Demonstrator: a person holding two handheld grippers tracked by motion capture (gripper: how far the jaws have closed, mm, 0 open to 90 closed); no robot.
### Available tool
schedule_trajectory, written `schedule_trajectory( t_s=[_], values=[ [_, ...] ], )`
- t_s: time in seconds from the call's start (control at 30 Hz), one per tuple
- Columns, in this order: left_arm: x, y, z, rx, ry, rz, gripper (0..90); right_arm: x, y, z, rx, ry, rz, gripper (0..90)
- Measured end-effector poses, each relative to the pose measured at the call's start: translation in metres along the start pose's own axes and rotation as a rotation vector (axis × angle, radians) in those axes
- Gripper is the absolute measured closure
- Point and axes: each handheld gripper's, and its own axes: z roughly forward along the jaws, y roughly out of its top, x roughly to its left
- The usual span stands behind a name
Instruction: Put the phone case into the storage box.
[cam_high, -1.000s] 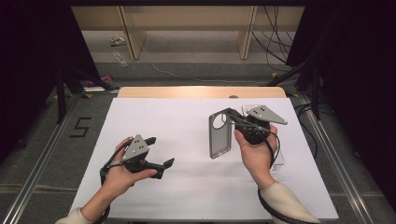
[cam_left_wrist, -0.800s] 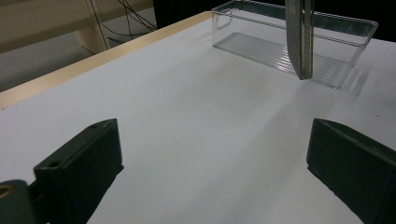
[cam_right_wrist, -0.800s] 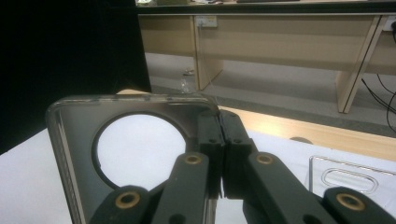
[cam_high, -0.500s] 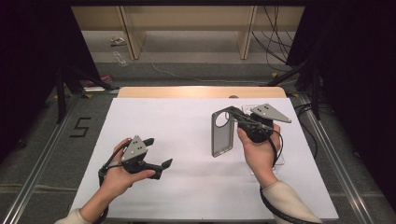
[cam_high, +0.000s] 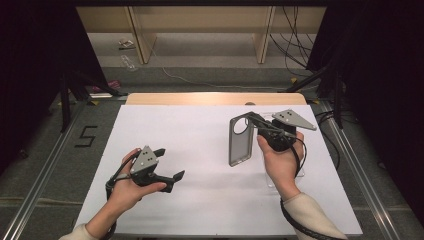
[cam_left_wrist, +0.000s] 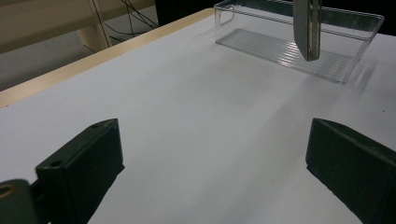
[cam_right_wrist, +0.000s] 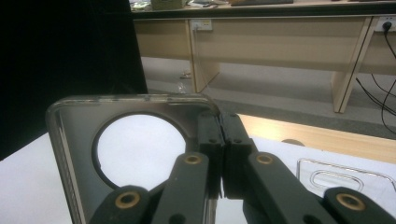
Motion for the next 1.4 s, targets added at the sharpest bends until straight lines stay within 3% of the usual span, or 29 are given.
schedule_trajectory(
  t_s=[1.4],
  values=[
    [0.0, 0.0, 0.0, -0.002, 0.002, -0.004, 3.9, -0.016, 0.009, -0.009, -0.028, -0.029, 0.03, 89.3]
  ],
)
